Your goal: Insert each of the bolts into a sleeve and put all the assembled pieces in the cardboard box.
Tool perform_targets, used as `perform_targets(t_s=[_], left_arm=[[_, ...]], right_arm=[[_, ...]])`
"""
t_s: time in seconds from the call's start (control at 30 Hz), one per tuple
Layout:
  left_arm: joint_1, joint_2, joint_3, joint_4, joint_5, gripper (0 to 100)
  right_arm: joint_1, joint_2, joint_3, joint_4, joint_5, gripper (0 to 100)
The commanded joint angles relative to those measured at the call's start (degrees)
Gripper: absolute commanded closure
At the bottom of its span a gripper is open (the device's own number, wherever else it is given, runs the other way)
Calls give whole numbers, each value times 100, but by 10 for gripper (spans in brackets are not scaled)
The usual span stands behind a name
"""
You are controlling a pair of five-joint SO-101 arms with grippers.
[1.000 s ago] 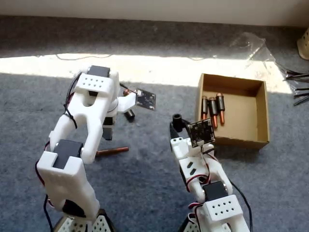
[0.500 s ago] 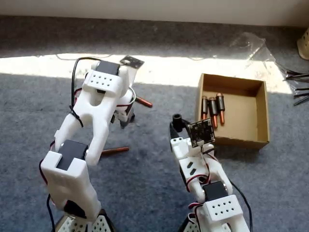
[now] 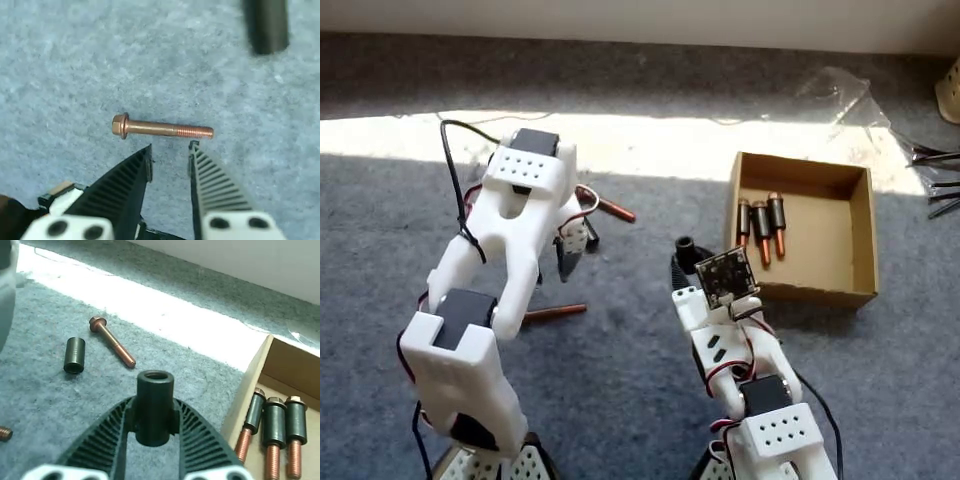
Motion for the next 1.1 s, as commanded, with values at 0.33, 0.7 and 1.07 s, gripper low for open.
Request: perform_targets(t_s=[0.33, 0.7, 1.07], left_arm=[[-145, -338, 910, 114, 1134, 874], [-286, -321, 1420, 105, 1125, 874], [-303, -321, 1771, -97, 1116, 874]], right_arm=[[48, -75, 75, -189, 79, 994], [48, -75, 75, -189, 97, 994], [48, -75, 75, -189, 105, 994]])
